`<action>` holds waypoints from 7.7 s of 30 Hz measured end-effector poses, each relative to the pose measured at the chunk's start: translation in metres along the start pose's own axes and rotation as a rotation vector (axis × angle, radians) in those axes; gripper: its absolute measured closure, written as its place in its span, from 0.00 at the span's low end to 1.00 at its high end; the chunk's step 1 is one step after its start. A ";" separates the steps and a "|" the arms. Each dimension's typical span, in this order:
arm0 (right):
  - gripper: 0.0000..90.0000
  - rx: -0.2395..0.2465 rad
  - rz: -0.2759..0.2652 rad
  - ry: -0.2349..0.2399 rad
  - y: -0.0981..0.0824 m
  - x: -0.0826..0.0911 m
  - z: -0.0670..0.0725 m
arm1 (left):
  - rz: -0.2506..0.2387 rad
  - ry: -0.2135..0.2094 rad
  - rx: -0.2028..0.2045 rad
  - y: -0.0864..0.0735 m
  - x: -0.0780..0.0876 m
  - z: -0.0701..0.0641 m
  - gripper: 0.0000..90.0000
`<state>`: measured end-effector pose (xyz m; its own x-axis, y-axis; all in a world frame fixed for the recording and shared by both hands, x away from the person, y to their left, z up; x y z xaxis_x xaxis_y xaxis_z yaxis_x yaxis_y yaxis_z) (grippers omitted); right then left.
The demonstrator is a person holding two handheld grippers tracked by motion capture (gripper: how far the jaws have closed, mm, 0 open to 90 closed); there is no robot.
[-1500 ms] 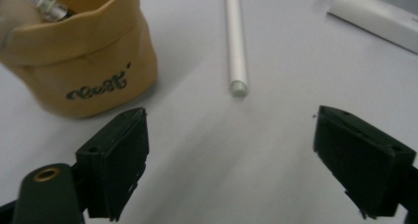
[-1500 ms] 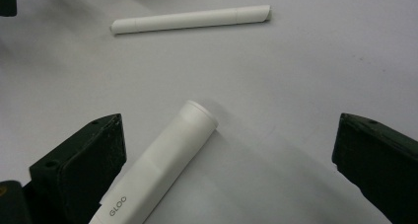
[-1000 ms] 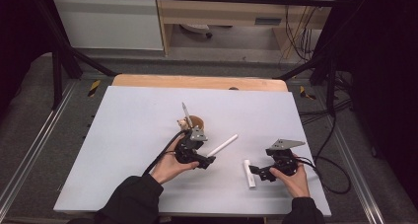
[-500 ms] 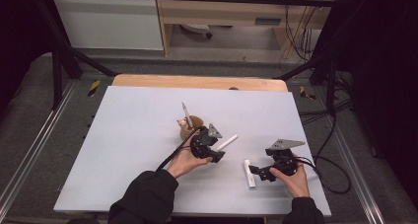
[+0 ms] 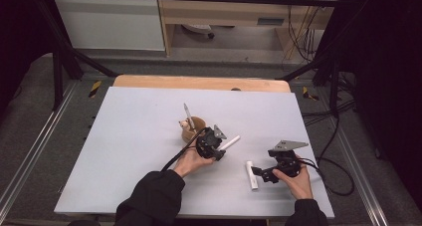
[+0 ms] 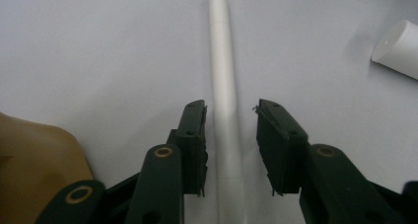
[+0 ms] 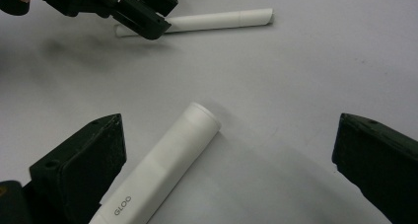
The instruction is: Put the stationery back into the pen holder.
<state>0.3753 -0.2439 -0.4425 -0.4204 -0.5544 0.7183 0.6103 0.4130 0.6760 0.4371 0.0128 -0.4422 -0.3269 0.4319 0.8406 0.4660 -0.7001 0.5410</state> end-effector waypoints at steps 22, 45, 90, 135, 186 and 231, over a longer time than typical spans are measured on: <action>0.01 0.001 0.000 0.000 0.000 0.000 0.000 | 0.016 -0.031 0.011 -0.002 -0.004 0.004 0.87; 0.01 0.035 0.003 -0.008 0.003 -0.001 0.005 | -0.034 -0.089 -0.020 -0.011 0.027 0.002 0.87; 0.05 0.467 0.134 -0.070 0.057 -0.034 0.098 | 0.021 -0.174 -0.031 -0.080 0.087 0.020 0.87; 0.48 0.992 0.140 -0.145 0.065 -0.049 0.133 | 0.088 -0.204 -0.167 -0.037 0.092 -0.011 0.87; 0.87 1.127 0.133 -0.193 0.064 -0.044 0.120 | -0.046 -0.150 -0.151 -0.057 0.108 0.002 0.49; 0.87 0.456 -0.084 -0.151 0.100 -0.029 0.086 | -0.180 0.070 0.203 -0.205 0.129 0.076 0.08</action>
<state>0.3906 -0.1242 -0.3809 -0.5694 -0.5022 0.6508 0.2280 0.6641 0.7120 0.3619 0.2545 -0.4427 -0.4724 0.4937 0.7301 0.5481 -0.4842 0.6820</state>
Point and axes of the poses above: each handheld gripper's, and its own axes: x roughly backward along the jaws, y roughly out of its top, z roughly to its left, the point moved 1 cm from there along -x, roughly forward along the jaws, and after that the axes turned 6 degrees about z, right-handed, at the moved point
